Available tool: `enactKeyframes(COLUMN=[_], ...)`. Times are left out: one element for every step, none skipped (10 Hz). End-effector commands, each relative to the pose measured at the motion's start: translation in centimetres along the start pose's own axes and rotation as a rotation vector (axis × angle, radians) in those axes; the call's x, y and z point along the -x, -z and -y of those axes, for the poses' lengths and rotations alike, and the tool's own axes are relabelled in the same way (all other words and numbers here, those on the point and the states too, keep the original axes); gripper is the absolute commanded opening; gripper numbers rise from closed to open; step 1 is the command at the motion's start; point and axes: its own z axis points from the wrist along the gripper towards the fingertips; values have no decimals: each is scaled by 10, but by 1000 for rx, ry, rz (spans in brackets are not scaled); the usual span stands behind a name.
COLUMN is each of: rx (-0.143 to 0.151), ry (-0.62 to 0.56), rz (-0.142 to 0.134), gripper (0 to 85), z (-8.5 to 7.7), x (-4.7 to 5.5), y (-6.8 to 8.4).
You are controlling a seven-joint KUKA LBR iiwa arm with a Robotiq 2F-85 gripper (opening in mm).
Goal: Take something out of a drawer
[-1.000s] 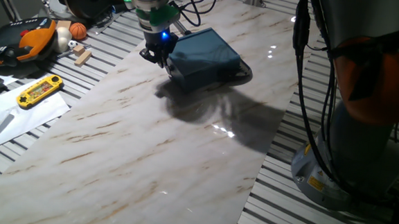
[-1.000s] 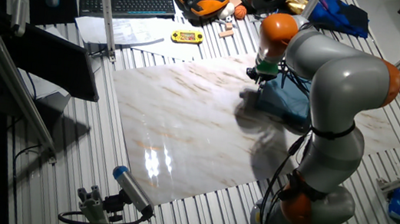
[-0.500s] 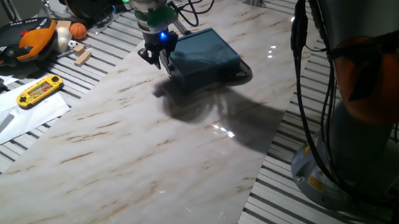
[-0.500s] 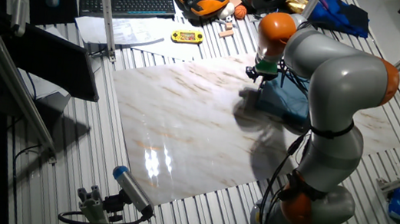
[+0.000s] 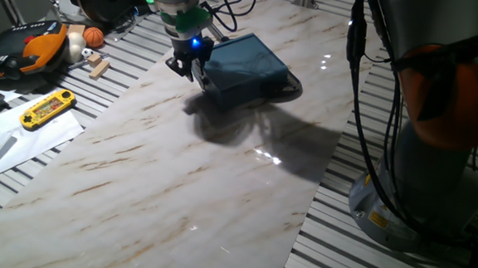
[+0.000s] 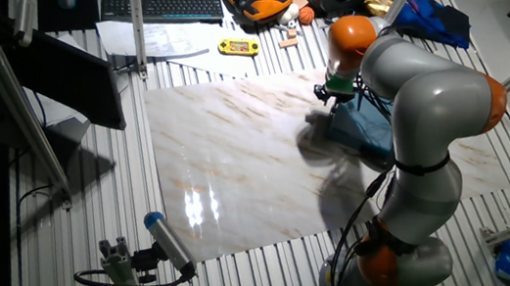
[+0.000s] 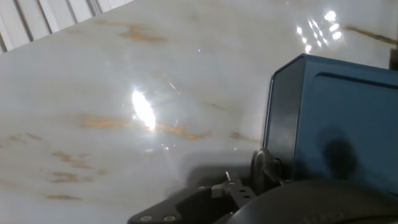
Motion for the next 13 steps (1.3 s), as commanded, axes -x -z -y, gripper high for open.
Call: enactKeyframes(rx=[-1,-1,1,0,-1,-5,-5,-1,-1,0,-1,-3,-3], ry=[0,3,5,6,6,4,2,0,-1,-1,-1,-1,-1], rz=[0,0,1,3,5,7,7,4,4,3,4,4,4], gripper=[170,170,170,170,170,340,340,340,340,340,340,340,170], z=[1,2,3,3,3,3,4,4,4,5,5,5,5], x=[0,1,1,1,2,1,1,1,1,1,1,1,1], y=[-1,-3,-6,-7,-7,-6,-6,-6,-7,-8,-8,-8,-9])
